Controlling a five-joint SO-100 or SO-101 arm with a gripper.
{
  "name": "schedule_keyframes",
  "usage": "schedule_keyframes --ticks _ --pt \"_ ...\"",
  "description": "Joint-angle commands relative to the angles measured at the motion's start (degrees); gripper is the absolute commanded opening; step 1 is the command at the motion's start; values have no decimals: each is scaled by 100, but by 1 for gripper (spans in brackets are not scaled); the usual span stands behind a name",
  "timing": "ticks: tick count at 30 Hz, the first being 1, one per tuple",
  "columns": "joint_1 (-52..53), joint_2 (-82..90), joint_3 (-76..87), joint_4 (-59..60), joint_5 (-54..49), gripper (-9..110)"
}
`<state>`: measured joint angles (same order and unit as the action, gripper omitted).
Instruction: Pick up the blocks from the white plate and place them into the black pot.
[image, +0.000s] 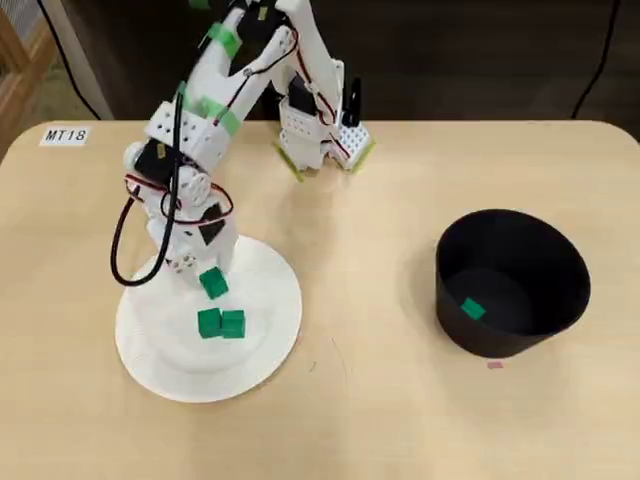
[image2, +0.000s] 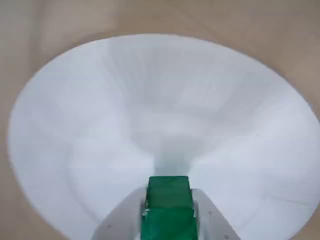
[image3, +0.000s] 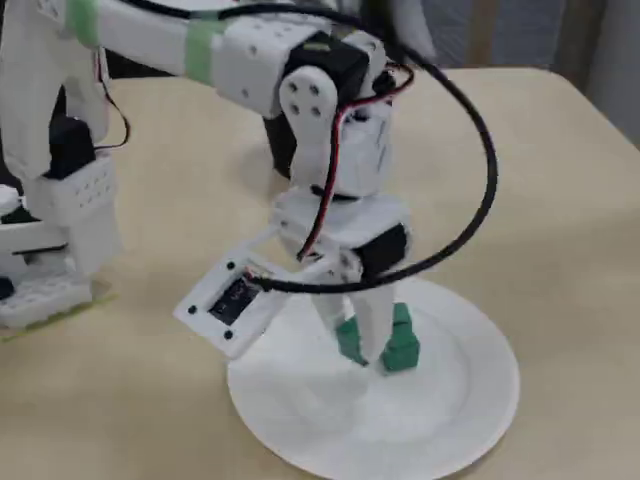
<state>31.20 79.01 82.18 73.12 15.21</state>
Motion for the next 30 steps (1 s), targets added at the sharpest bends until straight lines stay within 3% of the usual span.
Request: schedule_keyframes --ticks 1,10,21,25,30 --pt "-229 809 -308 -782 -606 -2" --pt "-2461 2338 -202 -1301 -2347 -2" --pt "-5897 3472 606 -1169 -2654 -2" --pt "-6653 4482 2417 -2355 -2250 -2" --pt "-7154 4263 3015 -2549 -2285 -2"
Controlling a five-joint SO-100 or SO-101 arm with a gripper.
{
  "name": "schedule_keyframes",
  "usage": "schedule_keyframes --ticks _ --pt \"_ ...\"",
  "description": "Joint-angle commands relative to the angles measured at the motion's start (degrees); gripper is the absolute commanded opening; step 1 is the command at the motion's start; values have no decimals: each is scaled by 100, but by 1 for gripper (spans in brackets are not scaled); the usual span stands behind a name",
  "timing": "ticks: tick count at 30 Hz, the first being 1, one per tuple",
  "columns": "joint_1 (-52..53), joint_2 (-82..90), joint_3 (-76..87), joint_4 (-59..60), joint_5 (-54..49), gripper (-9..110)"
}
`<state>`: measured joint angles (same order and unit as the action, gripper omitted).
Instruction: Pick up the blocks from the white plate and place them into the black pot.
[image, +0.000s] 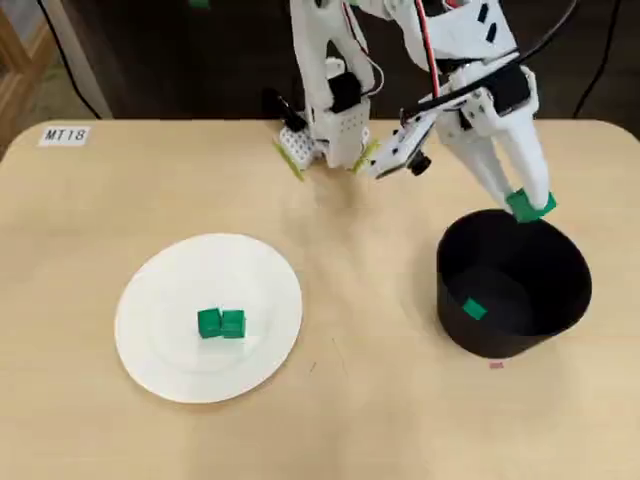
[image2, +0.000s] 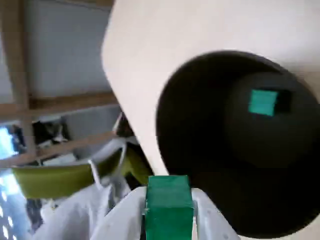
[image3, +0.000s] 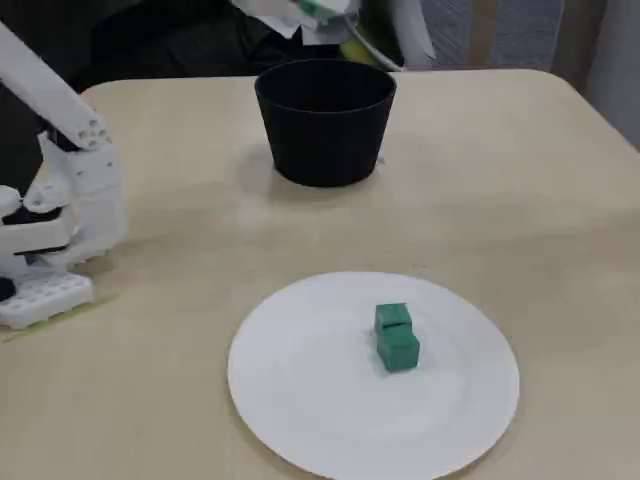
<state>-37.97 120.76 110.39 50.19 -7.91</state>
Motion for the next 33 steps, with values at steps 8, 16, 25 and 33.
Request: schedule_keyframes --ticks 8,16,25,33 --pt "-246 -369 334 -615 9 -2" --pt "35 -694 308 -861 -79 19" --pt "835 -325 220 -642 -281 16" --pt "4175 888 70 993 -976 -2"
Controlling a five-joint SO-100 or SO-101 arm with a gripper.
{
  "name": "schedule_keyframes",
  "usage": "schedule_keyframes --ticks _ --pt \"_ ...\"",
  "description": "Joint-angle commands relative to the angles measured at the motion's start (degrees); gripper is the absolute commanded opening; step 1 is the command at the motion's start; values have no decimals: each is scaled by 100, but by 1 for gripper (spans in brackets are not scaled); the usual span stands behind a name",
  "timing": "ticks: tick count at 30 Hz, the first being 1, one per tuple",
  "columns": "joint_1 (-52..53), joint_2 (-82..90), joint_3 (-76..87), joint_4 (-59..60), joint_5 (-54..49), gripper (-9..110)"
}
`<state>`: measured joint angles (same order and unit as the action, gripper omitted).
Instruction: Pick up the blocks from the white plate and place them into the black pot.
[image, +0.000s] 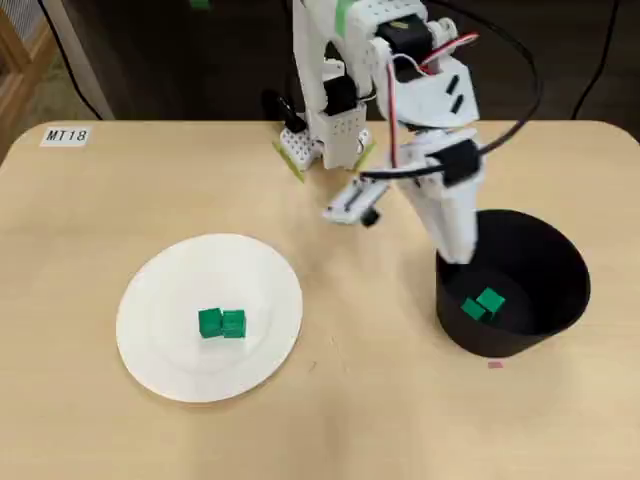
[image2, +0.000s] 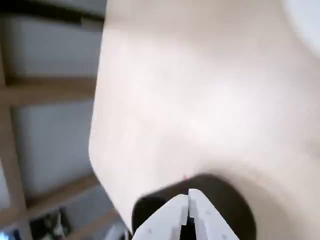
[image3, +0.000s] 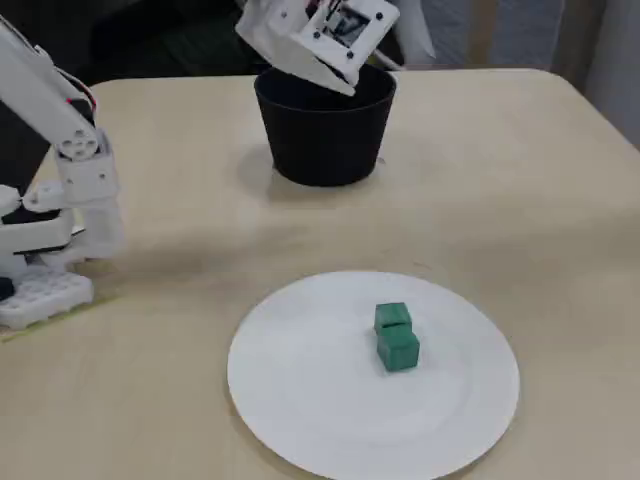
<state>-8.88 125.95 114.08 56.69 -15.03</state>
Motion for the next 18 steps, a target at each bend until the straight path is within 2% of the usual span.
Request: schedule_keyframes --ticks 1,6,13,18 --pt "1687 404 -316 448 -413 -2" --pt "2918 -211 -536 1002 -905 -2" --pt "3059 -2320 -2426 2487 -1573 -2" --pt "3182 -3331 -3718 2979 -1837 -2"
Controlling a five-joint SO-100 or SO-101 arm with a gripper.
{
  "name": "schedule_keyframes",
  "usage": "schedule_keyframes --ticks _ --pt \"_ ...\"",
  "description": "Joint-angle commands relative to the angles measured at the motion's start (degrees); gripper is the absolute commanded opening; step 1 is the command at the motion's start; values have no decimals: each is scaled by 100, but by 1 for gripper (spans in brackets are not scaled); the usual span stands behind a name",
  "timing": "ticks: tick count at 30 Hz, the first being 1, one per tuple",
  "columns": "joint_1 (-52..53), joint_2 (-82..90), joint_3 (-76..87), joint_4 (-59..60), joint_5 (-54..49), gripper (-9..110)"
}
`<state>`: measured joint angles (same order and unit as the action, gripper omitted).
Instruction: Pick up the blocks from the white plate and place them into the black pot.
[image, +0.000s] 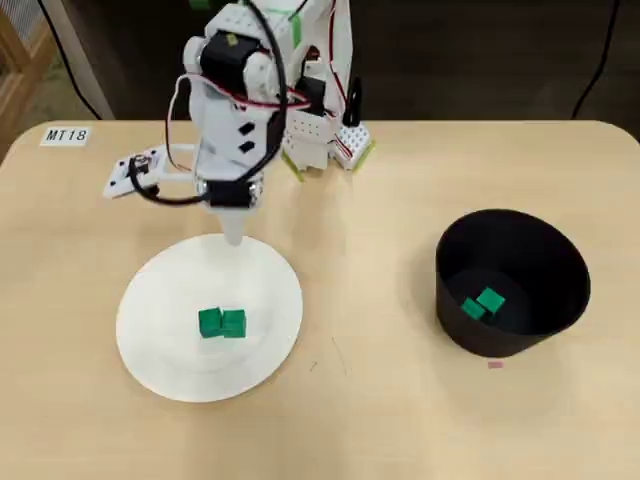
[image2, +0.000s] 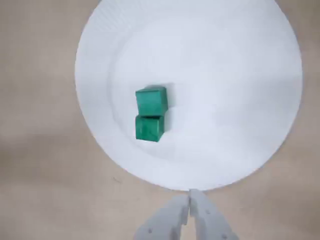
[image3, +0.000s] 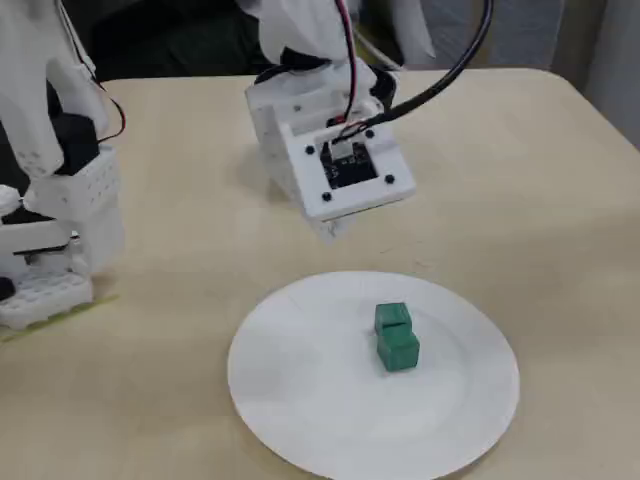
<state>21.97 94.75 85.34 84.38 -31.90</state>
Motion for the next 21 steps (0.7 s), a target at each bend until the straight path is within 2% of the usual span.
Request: schedule_keyframes --ticks 1,4,14,21 --pt "132 -422 -1134 308 -237 -2" --pt "167 -1143 -1978 677 -536 -2" --pt "334 -2751 -3085 1020 -1222 -2" --pt "360 -3454 -3595 1028 -1046 -2"
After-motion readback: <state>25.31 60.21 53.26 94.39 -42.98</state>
